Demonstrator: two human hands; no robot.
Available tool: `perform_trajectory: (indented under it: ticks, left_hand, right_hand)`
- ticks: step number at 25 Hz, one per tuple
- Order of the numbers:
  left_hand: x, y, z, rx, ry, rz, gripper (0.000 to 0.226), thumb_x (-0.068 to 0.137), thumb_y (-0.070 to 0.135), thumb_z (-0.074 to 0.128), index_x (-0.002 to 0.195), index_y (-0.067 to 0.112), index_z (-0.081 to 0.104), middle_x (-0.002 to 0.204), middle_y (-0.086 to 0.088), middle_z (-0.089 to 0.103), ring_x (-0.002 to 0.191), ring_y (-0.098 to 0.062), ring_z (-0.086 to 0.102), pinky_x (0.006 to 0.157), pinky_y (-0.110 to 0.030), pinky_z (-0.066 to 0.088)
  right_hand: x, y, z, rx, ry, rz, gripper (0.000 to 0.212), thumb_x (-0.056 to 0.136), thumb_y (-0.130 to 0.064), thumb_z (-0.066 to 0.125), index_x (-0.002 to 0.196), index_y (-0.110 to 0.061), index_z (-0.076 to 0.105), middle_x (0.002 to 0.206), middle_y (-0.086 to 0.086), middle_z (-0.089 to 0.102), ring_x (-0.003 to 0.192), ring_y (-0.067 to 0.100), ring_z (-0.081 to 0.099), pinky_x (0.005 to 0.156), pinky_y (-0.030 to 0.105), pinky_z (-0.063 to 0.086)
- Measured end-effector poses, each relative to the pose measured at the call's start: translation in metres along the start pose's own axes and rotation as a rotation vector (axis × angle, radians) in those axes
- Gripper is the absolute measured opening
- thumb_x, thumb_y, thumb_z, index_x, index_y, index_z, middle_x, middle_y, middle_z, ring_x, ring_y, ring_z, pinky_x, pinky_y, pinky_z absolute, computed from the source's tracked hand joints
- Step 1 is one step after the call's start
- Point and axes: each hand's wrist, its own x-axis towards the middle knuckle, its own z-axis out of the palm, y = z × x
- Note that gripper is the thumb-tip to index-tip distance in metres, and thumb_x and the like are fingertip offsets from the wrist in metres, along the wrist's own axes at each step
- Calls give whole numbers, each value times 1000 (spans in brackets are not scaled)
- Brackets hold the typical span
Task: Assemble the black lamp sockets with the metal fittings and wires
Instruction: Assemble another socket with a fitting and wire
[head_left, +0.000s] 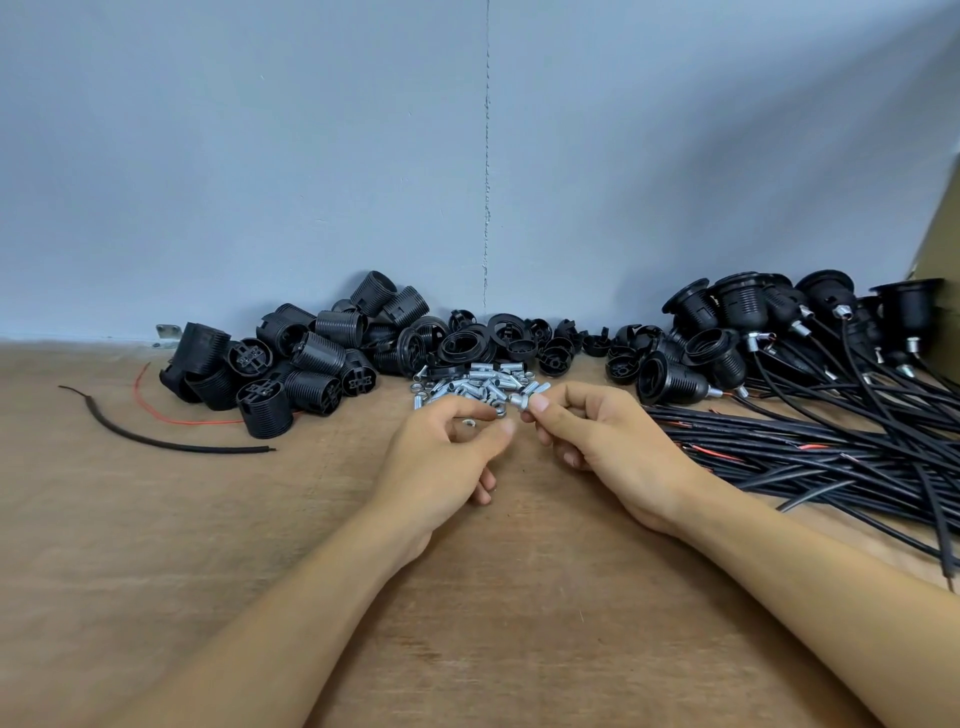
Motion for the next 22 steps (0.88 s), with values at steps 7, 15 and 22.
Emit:
perform_trajectory:
  ticks: [7,15,22]
  left_hand:
    - [0,-1,0,36,-3,-5,14,89,6,74,98,17,73,72,-2,69,48,-8,59,47,-19,47]
    - [-2,-3,4,94,11,31,13,91,11,71,88,22,74,64,9,68,49,-4,58,47,-17,46]
    - [-5,-2,5,126,21,48,16,90,12,72,82,26,75,69,8,70,49,-3,59,47,-17,45]
  right_hand:
    - [5,-1,-7,106,184,52,10,96,-21,65,93,-12,68,71,-3,62,50,7,45,48,19,37]
    - [17,-26,-25,-336,410,-223,6,92,-18,69,94,-23,67,72,-7,68,58,7,63,58,17,50]
    - [18,-8,-38,-826,115,-84,2,96,-28,63,97,-30,62,93,-13,66,85,5,61,70,19,43]
